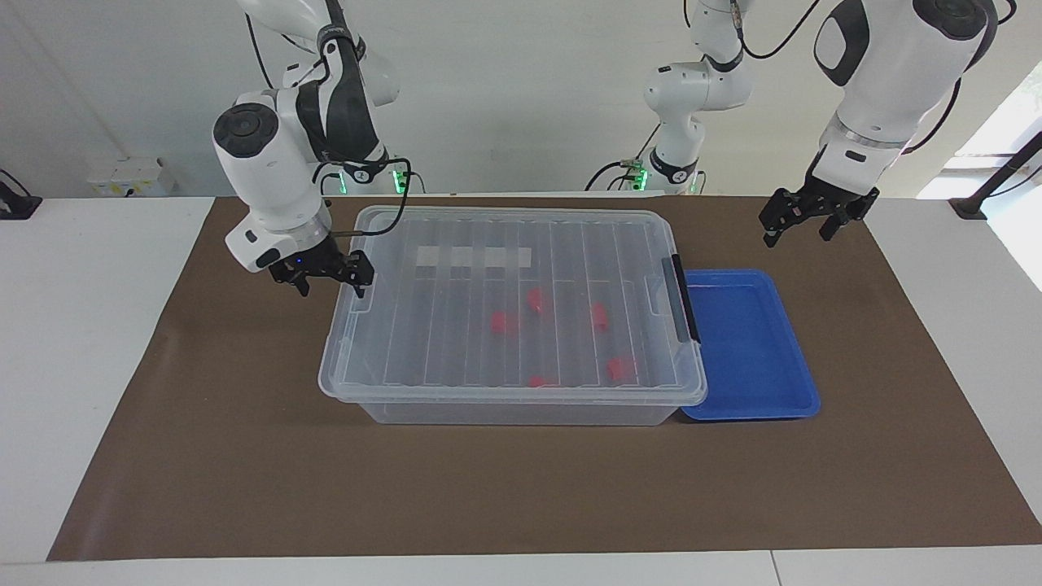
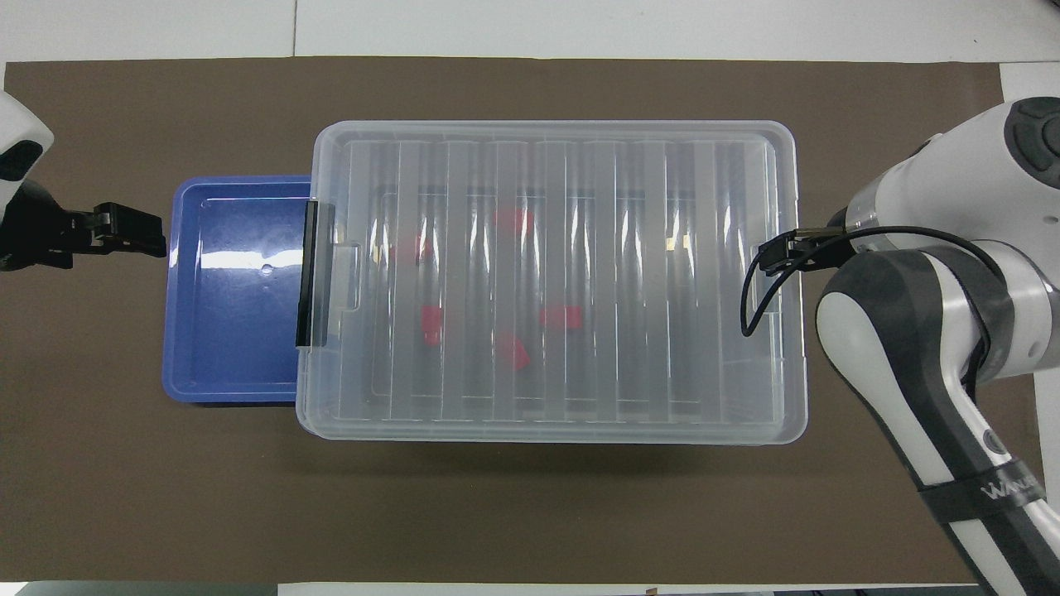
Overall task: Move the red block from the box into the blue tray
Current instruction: 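Grip the clear lid edge with the right gripper and slide it away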
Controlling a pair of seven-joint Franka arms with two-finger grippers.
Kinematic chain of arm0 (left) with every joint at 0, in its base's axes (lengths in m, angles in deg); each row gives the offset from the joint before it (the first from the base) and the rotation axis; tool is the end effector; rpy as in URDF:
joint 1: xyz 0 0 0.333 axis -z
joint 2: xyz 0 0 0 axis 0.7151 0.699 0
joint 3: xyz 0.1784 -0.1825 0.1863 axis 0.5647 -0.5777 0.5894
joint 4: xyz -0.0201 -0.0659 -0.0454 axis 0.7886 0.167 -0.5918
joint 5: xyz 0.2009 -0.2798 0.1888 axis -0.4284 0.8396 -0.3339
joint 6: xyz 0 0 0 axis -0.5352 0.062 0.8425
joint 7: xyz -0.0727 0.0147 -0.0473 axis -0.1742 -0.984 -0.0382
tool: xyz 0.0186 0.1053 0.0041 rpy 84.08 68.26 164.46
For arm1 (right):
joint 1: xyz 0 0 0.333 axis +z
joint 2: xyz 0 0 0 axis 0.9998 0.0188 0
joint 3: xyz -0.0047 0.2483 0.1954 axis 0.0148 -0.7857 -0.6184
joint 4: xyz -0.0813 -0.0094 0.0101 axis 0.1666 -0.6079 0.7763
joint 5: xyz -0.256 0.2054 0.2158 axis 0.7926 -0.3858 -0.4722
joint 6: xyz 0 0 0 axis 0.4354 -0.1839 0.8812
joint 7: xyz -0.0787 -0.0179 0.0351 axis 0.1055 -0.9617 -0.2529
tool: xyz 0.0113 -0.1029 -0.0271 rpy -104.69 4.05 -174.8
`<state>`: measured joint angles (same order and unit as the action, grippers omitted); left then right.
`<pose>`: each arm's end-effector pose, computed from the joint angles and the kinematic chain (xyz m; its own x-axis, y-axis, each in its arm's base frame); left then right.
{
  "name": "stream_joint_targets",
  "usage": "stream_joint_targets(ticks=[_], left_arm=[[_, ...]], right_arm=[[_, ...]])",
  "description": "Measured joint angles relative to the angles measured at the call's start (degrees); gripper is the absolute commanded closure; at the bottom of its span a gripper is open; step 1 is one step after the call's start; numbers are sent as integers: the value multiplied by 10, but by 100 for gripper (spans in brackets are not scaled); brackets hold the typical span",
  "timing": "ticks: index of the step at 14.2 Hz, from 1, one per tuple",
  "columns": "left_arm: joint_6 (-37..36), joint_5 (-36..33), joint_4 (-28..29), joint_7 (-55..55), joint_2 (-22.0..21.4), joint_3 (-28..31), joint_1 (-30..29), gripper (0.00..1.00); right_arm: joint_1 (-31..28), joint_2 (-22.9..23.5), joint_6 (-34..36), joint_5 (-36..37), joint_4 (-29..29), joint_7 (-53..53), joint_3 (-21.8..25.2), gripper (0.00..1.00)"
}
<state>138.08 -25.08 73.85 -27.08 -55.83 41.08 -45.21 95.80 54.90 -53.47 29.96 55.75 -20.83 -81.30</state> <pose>0.5478 -0.0620 0.5991 0.9990 0.0388 0.0242 0.0391 -0.9992 -0.0109 0.5648 0.0699 0.4687 0.9986 -0.0099 -0.0522 -0.0094 -0.9999 0.0110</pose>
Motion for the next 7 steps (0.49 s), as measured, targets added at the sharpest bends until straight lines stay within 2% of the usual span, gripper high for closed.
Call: stream_joint_targets(ticks=[7], left_arm=[[0, 0, 0, 0, 0, 0, 0, 0]], right_arm=[[-6, -14, -3, 0, 27, -12, 0, 0]])
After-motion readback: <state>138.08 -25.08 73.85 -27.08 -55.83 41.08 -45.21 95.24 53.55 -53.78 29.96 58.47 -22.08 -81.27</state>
